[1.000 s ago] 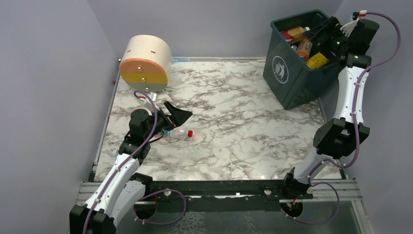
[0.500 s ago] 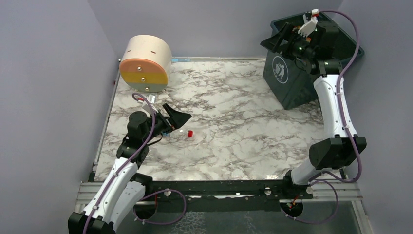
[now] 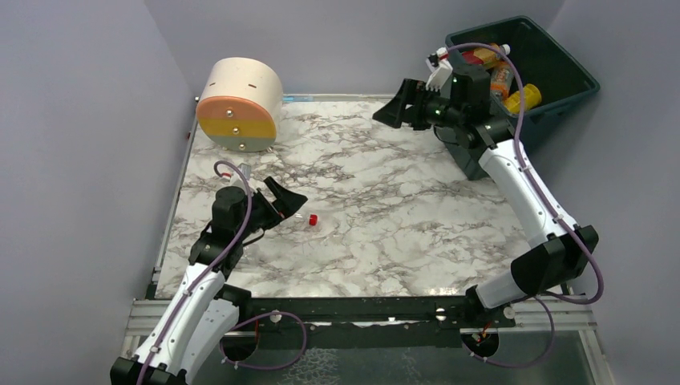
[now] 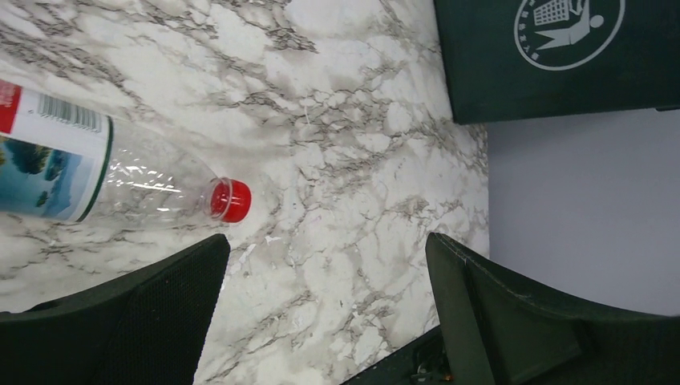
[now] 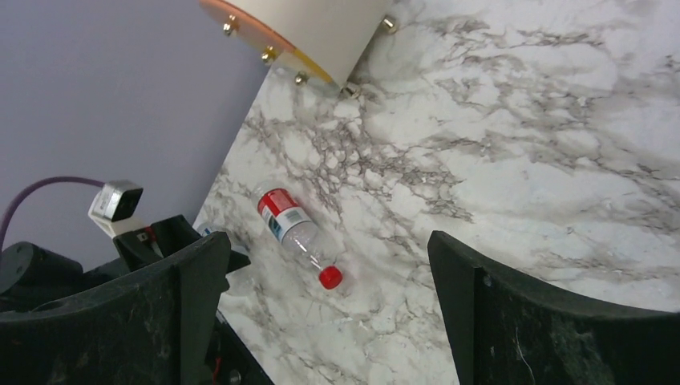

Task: Put the plastic bottles in the bin
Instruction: Place the plastic bottle in the trash bin, then pick up the plastic bottle at the center of the board.

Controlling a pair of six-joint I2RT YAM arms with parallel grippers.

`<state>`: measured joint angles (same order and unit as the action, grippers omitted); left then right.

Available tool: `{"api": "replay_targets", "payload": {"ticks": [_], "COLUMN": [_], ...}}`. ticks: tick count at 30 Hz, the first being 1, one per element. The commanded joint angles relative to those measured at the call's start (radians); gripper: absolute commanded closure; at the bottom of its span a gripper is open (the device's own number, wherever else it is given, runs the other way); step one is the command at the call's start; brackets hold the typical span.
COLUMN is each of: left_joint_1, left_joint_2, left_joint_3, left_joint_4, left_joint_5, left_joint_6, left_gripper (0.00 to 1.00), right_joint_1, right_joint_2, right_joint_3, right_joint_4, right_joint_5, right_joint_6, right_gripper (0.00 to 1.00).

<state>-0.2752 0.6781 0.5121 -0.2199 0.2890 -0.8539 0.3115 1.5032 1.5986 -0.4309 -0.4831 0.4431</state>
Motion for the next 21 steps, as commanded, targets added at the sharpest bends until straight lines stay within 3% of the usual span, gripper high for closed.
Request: {"api": "replay_targets", "payload": {"ticks": [1, 9, 21], "left_joint_1": [-0.002, -0.002, 0.079], "left_joint_2": [-0.039, 0.075, 0.316], "left_joint_3": [0.042, 0.098, 0.270], "left_joint_4": [-0.103, -0.230, -0.447], "left_joint_5": [-0.121, -0.287, -0.459], "left_joint_6": [-0.022, -0.038, -0.135], "left_gripper": [0.01, 0.01, 0.01], "right_joint_1": [0.082, 0.200, 0.237], "right_joint_2": [-0.024, -0.002, 0.046], "right_joint_3": [-0.046, -0.110, -0.187], "right_joint_4": [0.054, 0.058, 0.102], "right_joint_5": [0.022, 0.002, -0.029], "right_joint_6": [-0.029, -0.056, -0.082], "right_gripper": [0.04, 0.04, 0.04]}}
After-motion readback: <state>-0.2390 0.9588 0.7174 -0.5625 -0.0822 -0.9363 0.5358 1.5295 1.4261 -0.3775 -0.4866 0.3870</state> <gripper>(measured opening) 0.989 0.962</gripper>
